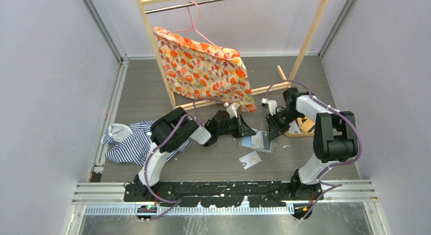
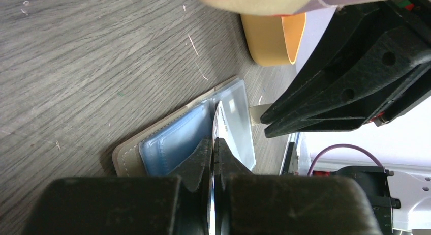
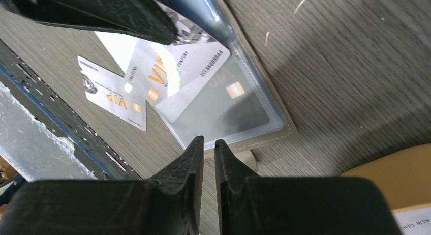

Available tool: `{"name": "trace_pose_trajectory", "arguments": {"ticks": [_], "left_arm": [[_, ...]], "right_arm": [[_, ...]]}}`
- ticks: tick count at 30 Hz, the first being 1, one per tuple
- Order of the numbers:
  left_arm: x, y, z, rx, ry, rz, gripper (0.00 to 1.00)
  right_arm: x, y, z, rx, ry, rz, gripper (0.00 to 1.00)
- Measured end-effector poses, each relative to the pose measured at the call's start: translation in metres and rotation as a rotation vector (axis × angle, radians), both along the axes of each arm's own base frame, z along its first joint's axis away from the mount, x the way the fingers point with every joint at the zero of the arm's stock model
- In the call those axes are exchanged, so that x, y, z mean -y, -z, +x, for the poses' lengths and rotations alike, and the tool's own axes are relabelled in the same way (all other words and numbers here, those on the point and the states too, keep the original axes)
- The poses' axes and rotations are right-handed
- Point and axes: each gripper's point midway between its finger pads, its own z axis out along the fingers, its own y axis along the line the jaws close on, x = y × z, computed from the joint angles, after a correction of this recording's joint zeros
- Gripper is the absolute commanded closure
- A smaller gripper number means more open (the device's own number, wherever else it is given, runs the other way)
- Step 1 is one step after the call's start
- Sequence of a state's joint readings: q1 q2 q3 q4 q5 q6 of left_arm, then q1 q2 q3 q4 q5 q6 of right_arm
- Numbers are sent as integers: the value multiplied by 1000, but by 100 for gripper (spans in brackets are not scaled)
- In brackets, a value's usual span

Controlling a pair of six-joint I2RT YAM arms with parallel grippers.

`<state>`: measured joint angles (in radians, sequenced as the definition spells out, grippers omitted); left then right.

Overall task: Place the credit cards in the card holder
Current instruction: Insert the credit card into the card holder.

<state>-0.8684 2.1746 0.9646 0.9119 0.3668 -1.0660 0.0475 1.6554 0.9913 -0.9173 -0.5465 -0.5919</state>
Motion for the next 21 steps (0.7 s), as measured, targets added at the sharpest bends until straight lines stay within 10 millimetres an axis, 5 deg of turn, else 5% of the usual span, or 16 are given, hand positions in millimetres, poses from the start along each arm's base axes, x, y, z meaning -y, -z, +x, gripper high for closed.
{"name": "trace_pose_trajectory", "arguments": {"ticks": [21], "left_arm": [[9, -2, -8, -22, 108, 78, 99]], "right_arm": [[10, 19, 1, -44, -4, -136, 80]]}}
